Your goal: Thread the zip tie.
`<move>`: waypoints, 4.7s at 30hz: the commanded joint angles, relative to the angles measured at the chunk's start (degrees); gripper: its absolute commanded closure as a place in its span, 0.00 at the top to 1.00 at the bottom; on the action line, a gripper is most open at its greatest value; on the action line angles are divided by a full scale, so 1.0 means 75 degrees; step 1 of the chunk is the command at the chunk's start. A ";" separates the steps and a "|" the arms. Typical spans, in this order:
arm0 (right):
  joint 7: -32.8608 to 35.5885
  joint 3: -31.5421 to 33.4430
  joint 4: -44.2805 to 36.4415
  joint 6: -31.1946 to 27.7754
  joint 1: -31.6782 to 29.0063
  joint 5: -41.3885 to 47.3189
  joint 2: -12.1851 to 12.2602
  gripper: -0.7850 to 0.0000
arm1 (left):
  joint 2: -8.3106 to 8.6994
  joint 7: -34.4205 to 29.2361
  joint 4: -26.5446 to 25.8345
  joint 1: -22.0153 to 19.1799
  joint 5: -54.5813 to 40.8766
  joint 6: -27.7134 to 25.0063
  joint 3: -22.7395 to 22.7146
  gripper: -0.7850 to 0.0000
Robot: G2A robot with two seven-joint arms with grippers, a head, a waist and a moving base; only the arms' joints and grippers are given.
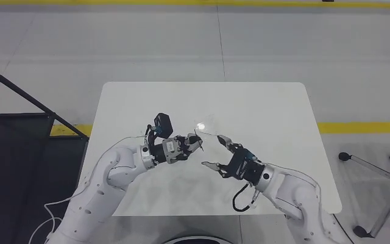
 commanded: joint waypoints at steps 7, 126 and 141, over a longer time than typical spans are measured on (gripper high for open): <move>0.0534 -0.0317 0.1084 -0.0715 0.0626 0.1407 -0.0010 0.98 | -0.0006 0.0300 -0.0146 0.0107 0.0383 -0.0070 0.0043 0.00; 0.1792 -0.2389 0.3309 -0.2469 0.2891 0.5586 0.0535 0.00 | 0.0197 -0.6938 0.2503 -0.1538 -1.1044 0.0942 0.0931 0.40; 0.1696 -0.2495 0.3324 -0.2469 0.2943 0.5560 0.0598 0.00 | 0.0104 -0.6984 0.2594 -0.1654 -1.1124 0.0987 0.1114 0.24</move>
